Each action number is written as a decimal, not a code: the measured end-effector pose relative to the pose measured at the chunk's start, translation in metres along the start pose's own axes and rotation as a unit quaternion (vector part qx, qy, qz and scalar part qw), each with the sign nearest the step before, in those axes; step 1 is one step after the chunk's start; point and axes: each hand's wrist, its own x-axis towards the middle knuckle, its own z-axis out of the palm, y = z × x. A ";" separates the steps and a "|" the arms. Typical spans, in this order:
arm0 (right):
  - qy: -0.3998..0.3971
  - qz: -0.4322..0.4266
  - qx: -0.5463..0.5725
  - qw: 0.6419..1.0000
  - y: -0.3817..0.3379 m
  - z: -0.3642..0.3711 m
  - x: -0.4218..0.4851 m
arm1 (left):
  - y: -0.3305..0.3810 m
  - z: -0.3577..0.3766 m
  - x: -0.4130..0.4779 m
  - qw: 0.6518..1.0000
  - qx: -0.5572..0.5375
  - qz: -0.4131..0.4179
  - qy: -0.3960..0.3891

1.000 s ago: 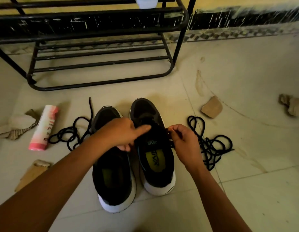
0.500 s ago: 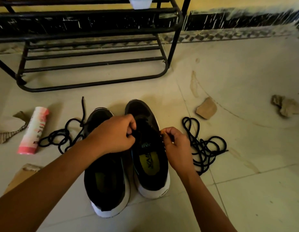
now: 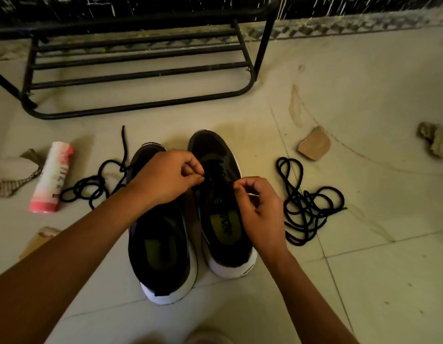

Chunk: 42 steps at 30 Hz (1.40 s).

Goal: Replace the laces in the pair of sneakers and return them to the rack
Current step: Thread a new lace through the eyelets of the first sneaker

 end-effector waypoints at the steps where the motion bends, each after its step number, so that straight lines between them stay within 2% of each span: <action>1: -0.002 -0.016 -0.013 1.000 -0.001 0.000 -0.001 | 0.000 -0.001 0.000 1.000 -0.005 -0.002 -0.002; 8: -0.046 -0.033 -0.121 0.991 -0.005 0.001 0.002 | -0.001 -0.001 0.004 1.000 -0.014 -0.007 -0.007; 17: -0.008 -0.035 -0.127 0.991 -0.005 0.003 0.006 | 0.000 -0.001 0.001 1.000 -0.004 0.010 -0.014; 22: -0.002 -0.032 -0.120 0.992 -0.005 0.003 0.006 | 0.015 0.008 -0.008 0.994 0.091 0.051 0.026; 25: -0.005 -0.028 -0.110 0.994 -0.006 0.003 0.005 | 0.023 0.018 -0.010 0.979 0.190 0.047 0.052; 32: -0.011 -0.020 -0.116 0.993 -0.006 0.003 0.005 | 0.034 0.042 -0.011 0.939 0.323 0.052 0.110; 42: -0.008 -0.023 -0.107 0.994 -0.006 0.003 0.005 | 0.023 0.051 -0.014 0.961 0.244 0.048 0.124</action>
